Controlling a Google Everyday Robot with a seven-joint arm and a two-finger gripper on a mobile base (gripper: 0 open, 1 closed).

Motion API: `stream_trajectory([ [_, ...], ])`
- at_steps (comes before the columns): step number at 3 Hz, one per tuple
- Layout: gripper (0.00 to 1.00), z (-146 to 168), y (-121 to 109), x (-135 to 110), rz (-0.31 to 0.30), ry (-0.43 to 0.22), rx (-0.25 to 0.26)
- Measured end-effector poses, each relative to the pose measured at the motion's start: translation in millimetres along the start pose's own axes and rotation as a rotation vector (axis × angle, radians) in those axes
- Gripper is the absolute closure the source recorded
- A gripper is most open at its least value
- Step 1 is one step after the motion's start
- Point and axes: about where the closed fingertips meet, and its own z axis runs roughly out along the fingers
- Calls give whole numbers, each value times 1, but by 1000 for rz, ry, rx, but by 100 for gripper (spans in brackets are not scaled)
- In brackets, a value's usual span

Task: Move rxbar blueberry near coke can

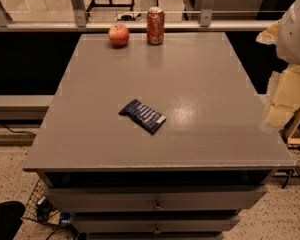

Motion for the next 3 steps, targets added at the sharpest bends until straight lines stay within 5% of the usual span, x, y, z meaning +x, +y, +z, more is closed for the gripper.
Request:
stream_trajectory([
  [2, 0, 2, -3, -1, 47, -43, 26],
  [3, 0, 11, -5, -10, 150, -149, 67],
])
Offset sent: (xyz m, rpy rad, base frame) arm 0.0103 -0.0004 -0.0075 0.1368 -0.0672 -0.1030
